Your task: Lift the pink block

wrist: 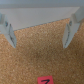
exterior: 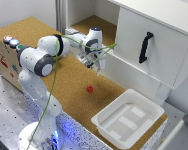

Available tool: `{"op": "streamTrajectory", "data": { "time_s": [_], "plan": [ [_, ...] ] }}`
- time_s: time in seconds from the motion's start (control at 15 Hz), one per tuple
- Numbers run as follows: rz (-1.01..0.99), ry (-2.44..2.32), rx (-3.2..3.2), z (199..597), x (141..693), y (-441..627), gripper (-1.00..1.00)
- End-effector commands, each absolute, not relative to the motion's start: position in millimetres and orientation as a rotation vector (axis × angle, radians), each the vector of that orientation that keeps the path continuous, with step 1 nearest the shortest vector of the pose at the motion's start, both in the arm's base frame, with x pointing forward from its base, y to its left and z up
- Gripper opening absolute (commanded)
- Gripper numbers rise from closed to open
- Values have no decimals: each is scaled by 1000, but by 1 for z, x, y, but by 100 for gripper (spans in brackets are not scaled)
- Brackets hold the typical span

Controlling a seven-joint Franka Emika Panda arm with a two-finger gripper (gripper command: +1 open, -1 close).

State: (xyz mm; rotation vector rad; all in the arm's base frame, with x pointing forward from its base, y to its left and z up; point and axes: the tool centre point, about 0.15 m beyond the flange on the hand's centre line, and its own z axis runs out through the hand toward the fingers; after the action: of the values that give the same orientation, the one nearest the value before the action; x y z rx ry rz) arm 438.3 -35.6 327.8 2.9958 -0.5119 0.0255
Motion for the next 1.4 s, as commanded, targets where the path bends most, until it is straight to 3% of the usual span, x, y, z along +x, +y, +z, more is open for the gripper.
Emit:
{"op": "streamTrajectory", "data": {
  "time_s": [0.0, 0.2, 0.47, 0.93, 1.33],
  "plan": [
    [53, -530, 2936, 316, 439, -39, 100],
    [49, -410, 2982, 324, 421, -31, 100],
    [68, -188, 3030, 283, 366, -30, 100],
    [202, -189, 3061, 252, 305, -36, 100],
    [229, -105, 3084, 242, 340, -36, 100]
  ]
}}
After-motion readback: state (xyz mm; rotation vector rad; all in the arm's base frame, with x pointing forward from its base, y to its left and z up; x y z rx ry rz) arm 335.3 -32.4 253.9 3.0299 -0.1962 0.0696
